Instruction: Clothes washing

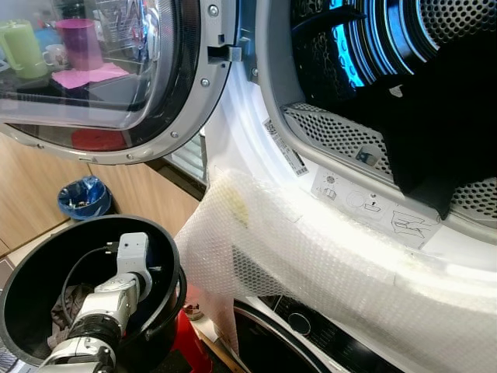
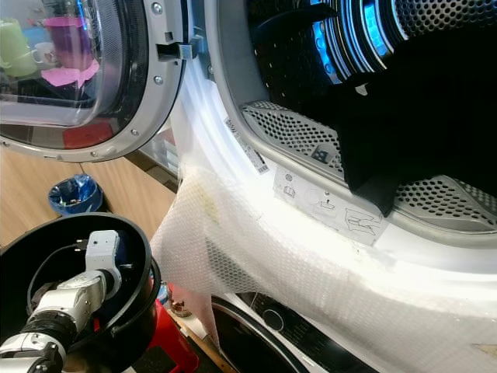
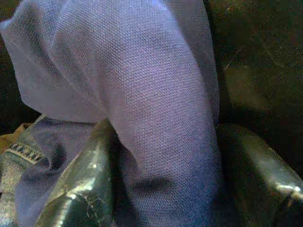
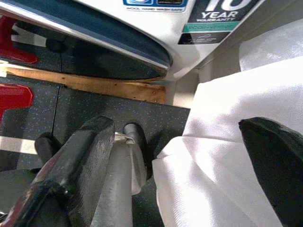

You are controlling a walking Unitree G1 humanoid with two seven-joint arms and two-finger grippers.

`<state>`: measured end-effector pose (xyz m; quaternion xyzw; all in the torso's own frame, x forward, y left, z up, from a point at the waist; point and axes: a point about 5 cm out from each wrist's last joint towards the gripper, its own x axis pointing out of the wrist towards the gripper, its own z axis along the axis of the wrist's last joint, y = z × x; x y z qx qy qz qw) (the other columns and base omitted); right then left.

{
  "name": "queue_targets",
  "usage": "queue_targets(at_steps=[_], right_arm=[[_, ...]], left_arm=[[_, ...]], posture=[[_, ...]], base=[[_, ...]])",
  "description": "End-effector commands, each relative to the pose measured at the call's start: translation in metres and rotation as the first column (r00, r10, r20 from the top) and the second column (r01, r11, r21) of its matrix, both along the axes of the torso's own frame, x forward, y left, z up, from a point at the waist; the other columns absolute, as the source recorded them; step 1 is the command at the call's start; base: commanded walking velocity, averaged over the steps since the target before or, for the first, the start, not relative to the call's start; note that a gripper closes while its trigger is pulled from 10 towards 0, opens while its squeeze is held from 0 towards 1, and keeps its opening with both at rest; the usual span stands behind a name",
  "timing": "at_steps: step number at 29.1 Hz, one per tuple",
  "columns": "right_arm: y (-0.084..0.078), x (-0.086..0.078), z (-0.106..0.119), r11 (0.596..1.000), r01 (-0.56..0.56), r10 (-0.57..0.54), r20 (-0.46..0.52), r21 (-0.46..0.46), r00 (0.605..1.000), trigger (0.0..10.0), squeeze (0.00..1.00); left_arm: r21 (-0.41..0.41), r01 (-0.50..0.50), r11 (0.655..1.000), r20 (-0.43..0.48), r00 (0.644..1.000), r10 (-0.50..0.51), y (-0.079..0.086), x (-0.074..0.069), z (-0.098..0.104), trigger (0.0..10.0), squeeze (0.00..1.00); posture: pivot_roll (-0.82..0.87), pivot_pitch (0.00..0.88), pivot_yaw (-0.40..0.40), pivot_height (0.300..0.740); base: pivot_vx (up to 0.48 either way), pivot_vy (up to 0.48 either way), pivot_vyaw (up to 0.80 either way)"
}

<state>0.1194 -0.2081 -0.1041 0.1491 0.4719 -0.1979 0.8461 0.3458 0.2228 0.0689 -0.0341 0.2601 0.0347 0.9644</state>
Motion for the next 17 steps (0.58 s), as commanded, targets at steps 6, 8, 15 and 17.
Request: queue_targets(at_steps=[6,8,15,17], right_arm=[[0.003,0.000,-0.001,1.000,0.002,-0.002,-0.004,0.016,1.000,10.0,0.00],[0.004,0.001,-0.001,1.000,0.005,-0.005,0.001,0.025,1.000,10.0,0.00],[0.009,0.003,-0.001,0.999,-0.019,0.019,0.003,0.043,1.000,10.0,0.00],[0.010,0.004,-0.001,0.998,-0.027,0.027,0.003,0.048,1.000,10.0,0.00]], left_arm=[[-0.010,0.060,0.998,0.005,0.998,-0.060,-0.007,0.002,0.001,0.0,0.00],[-0.011,0.083,0.997,0.003,0.997,-0.083,-0.010,0.002,0.000,0.0,0.00],[-0.009,0.110,0.994,-0.005,0.994,-0.110,-0.013,0.001,-0.002,0.0,0.00],[-0.009,0.109,0.994,-0.006,0.994,-0.109,-0.013,0.001,-0.002,0.0,0.00]], posture=[[0.16,0.084,-0.081,0.740],[0.16,0.078,-0.080,0.740],[0.17,0.064,-0.080,0.740],[0.17,0.064,-0.080,0.740]], base=[[0.000,0.000,0.00],[0.000,0.000,0.00],[0.000,0.000,0.00],[0.000,0.000,0.00]])
